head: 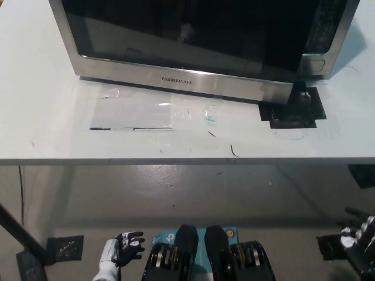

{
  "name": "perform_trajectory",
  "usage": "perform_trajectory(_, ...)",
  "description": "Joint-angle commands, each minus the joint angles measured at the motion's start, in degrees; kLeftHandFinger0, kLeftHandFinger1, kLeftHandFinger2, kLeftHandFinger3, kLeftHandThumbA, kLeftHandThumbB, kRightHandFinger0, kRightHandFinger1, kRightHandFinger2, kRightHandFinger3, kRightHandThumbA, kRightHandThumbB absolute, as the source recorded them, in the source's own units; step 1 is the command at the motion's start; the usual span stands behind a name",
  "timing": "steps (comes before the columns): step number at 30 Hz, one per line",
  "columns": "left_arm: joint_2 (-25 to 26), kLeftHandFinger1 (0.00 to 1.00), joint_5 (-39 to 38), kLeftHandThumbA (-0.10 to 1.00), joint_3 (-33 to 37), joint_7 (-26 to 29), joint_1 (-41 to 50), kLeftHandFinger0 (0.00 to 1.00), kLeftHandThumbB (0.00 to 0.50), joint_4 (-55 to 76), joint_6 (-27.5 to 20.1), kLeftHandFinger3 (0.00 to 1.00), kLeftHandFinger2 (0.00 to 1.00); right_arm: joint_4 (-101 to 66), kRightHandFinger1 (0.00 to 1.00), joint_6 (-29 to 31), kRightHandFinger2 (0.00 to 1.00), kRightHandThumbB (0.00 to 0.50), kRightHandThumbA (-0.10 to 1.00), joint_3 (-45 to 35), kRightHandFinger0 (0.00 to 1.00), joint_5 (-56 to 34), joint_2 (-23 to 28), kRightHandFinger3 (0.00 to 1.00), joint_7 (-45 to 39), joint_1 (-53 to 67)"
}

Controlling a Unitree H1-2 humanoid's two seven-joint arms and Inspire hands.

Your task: A microwave is kept infront of the robot with its door slightly ajar. The robot uses its right hand to push the door towards the left to open it.

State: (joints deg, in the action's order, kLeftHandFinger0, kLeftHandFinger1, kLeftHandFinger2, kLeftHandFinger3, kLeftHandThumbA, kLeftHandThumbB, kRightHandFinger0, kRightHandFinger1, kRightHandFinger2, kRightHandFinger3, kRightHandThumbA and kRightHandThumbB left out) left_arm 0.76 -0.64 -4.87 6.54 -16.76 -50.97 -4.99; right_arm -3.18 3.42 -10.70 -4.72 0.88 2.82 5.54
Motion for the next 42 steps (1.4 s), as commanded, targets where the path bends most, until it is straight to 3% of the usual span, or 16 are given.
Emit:
perform_trajectory(1,0.3,0.55,-0.1,0.08,-0.2,0.7,-1.8,0.66,0.071,-0.2,-2.5,0.53,0.56,-13.8,0.27,-5.9,0.43,0.205,0.29,0.7,0.17,-4.7,3.4,0.60,-3.1,-2.4)
perform_trajectory(3,0.5,0.54,0.8,0.12,0.5,1.1,-1.6,0.64,0.076,-0.2,-2.7,0.54,0.55,-19.2,0.28,-8.7,0.44,0.208,0.28,0.6,0.17,-5.2,5.3,0.62,-3.1,-4.5)
perform_trajectory(4,0.1,0.62,-0.4,0.11,-0.3,0.7,-1.5,0.73,0.077,0.2,-1.7,0.54,0.62,-22.2,0.28,-9.8,0.44,0.206,0.29,0.3,0.15,-5.6,7.7,0.62,-3.7,-7.4)
perform_trajectory(8,-0.1,0.63,-0.2,0.09,-0.5,1.6,-1.5,0.73,0.077,0.7,-0.7,0.53,0.63,-24.8,0.27,-12.1,0.43,0.188,0.30,0.3,0.14,-5.9,9.4,0.61,-3.4,-9.5)
perform_trajectory(9,0.1,0.57,-0.2,0.06,-0.1,0.2,-1.1,0.66,0.044,1.0,-2.6,0.56,0.61,-26.7,0.26,-12.9,0.43,0.174,0.30,0.1,0.14,-7.3,11.9,0.61,-4.2,-13.6)
perform_trajectory(10,0.2,0.57,-0.1,0.09,0.0,0.5,-1.1,0.65,0.056,1.3,-1.9,0.57,0.61,-26.9,0.26,-13.6,0.43,0.173,0.29,0.1,0.14,-7.3,12.2,0.60,-4.0,-14.2)
perform_trajectory(17,0.4,0.55,0.3,0.11,0.1,0.9,-0.9,0.62,0.057,1.0,-2.3,0.56,0.59,-24.0,0.29,-17.4,0.41,0.147,0.21,-0.3,0.17,-6.4,15.6,0.59,-2.9,-24.0)
perform_trajectory(18,0.1,0.57,-1.3,0.07,-0.9,0.0,-0.8,0.64,0.071,1.1,-2.7,0.57,0.60,-22.4,0.29,-17.6,0.41,0.152,0.21,-0.4,0.17,-6.4,15.9,0.59,-2.9,-25.8)
perform_trajectory(21,0.1,0.51,0.4,0.12,-0.2,2.0,-1.1,0.57,0.105,1.0,-1.1,0.51,0.55,-16.8,0.30,-17.4,0.41,0.153,0.25,-0.1,0.19,-5.3,16.6,0.60,-3.1,-29.9)
perform_trajectory(23,-0.1,0.49,-0.2,0.04,-0.6,1.5,-0.9,0.53,0.094,1.1,-2.4,0.50,0.54,-15.4,0.31,-17.2,0.44,0.147,0.25,-0.1,0.22,-4.7,16.9,0.63,-3.2,-30.7)
perform_trajectory(25,0.2,0.55,-0.4,0.09,-0.3,0.3,-1.0,0.63,0.072,1.1,-1.9,0.54,0.59,-10.5,0.33,-17.1,0.45,0.166,0.25,0.5,0.22,-3.2,17.3,0.64,-2.8,-34.1)
perform_trajectory(26,0.2,0.53,-0.2,0.10,-0.2,0.6,-1.2,0.61,0.071,0.9,-1.9,0.55,0.58,-7.4,0.32,-16.8,0.45,0.160,0.25,0.8,0.21,-2.8,17.4,0.63,-2.8,-36.0)
perform_trajectory(35,0.5,0.57,0.3,0.10,0.5,0.4,-1.0,0.64,0.071,1.2,-2.3,0.55,0.61,12.6,0.38,-14.1,0.50,0.105,0.05,1.4,0.25,1.1,17.5,0.66,-0.1,-43.6)
perform_trajectory(36,0.5,0.51,0.7,0.10,0.8,0.8,-1.3,0.58,0.068,0.7,-2.5,0.54,0.57,18.1,0.39,-12.4,0.52,0.117,0.01,1.6,0.24,2.2,17.6,0.70,0.8,-45.6)
perform_trajectory(40,0.6,0.52,0.7,0.10,1.1,0.6,-1.4,0.58,0.061,0.5,-2.9,0.54,0.57,24.1,0.38,-11.4,0.57,0.126,0.11,2.5,0.22,3.6,17.4,0.74,1.6,-47.9)
perform_trajectory(42,0.5,0.54,0.6,0.10,1.1,0.5,-1.0,0.62,0.068,1.5,-2.1,0.56,0.58,29.6,0.38,-9.1,0.51,0.159,0.16,3.5,0.25,4.5,17.1,0.66,1.7,-49.9)
